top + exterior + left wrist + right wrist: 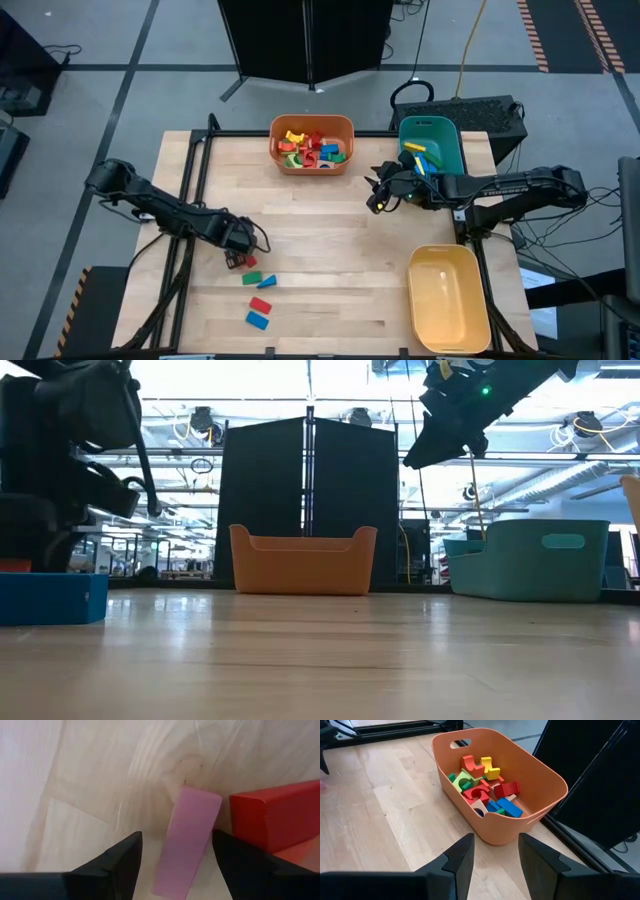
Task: Sort blocks by size
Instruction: Put the pink rectangular block into the green bin
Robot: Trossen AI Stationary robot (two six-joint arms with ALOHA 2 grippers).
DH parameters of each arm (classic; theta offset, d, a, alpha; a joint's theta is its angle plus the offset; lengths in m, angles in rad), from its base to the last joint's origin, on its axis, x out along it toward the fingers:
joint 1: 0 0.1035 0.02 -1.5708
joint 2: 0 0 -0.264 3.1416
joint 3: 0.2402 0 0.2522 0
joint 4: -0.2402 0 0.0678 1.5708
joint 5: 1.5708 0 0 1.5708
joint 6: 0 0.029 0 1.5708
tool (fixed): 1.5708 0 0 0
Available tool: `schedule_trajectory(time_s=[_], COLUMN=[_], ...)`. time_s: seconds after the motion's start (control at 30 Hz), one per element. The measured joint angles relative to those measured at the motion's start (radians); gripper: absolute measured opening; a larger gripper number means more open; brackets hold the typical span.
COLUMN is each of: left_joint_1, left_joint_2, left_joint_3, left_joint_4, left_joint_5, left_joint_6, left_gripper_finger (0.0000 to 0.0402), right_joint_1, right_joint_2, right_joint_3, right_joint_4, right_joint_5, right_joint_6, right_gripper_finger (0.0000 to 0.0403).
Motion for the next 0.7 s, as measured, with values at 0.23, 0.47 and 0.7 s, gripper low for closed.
schedule_trajectory(time_s=[0.23, 0.47, 0.7], left_joint_1=[0.005, 0.032, 0.088], left_joint_2=[0.001, 0.0, 0.004], left_joint_3=[-0.015, -0.015, 0.01], left_joint_4=[0.061, 0.091, 0.123], left_joint_5=[0.012, 0.014, 0.006], left_joint_6=[0.002, 0.024, 0.108], left_gripper_finger=[0.0183, 0.0088, 0.0097], right_joint_1=[0.0, 0.0, 0.017], right_joint_2=[0.0, 0.0, 0.083], right_joint_3=[0.0, 0.0, 0.002], right_joint_4=[0.005, 0.056, 0.173], right_joint_5=[-0.002, -0.149, -0.291], right_joint_6=[0.0, -0.037, -0.129], right_gripper_finger=[0.0141, 0.0141, 0.0141])
